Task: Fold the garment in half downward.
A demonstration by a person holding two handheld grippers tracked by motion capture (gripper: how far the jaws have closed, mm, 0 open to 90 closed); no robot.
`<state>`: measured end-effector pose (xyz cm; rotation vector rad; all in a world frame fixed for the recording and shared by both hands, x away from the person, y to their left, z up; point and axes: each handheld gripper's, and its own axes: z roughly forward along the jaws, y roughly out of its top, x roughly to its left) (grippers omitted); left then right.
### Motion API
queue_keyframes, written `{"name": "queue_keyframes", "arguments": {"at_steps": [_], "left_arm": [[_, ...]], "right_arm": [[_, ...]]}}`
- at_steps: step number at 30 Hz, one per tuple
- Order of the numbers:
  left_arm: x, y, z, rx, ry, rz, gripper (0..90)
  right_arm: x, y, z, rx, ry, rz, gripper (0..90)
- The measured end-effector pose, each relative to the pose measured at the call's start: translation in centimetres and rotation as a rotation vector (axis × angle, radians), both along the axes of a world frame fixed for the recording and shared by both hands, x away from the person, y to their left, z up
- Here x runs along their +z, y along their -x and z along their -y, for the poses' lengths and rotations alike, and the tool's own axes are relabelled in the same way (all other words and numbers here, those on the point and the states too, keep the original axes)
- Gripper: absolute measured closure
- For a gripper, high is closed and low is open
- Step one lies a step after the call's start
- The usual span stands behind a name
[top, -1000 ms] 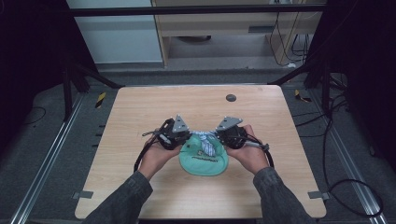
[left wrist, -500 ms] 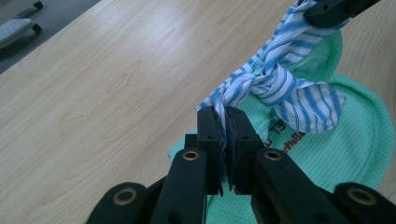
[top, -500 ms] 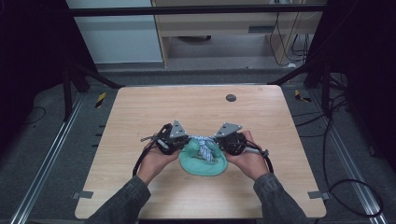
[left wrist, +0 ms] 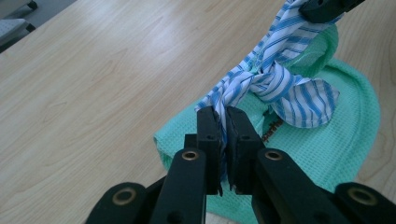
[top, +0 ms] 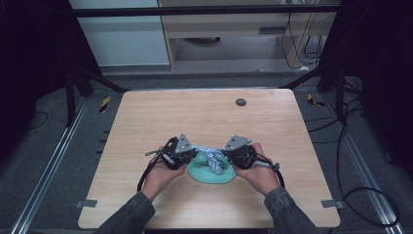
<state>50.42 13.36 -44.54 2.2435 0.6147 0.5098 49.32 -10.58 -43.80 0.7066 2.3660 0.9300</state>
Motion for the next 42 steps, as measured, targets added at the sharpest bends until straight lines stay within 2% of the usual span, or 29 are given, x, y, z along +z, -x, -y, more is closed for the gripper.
{"name": "queue_keyframes", "arguments": {"at_steps": [18,29,33,35,38,40,42], "left_arm": [[-1.0,1.1,-0.1,-0.01,0.014,-0.019,84.8],[-1.7,2.1,-0.3,-0.013,0.025,-0.026,81.3],[-1.6,2.4,-0.4,-0.012,0.039,-0.03,77.1],[-1.5,2.5,-0.6,-0.003,0.049,-0.023,72.1],[-1.1,2.7,-1.0,0.011,0.063,-0.015,58.0],[-0.9,2.8,-1.3,0.02,0.075,-0.007,53.3],[-0.9,2.5,-1.5,0.016,0.082,-0.026,49.4]], "right_arm": [[-0.8,1.2,0.3,0.014,-0.001,-0.006,82.9],[-2.0,2.2,0.4,0.02,0.002,-0.018,82.5],[-1.9,2.5,0.4,0.024,0.01,-0.013,82.5],[-1.8,2.6,0.4,0.03,0.011,-0.011,82.5],[-1.7,2.7,0.4,0.032,0.015,-0.014,82.5],[-1.7,2.7,0.4,0.037,0.015,-0.015,82.5],[-1.7,2.7,0.5,0.039,0.016,-0.013,82.6]]}}
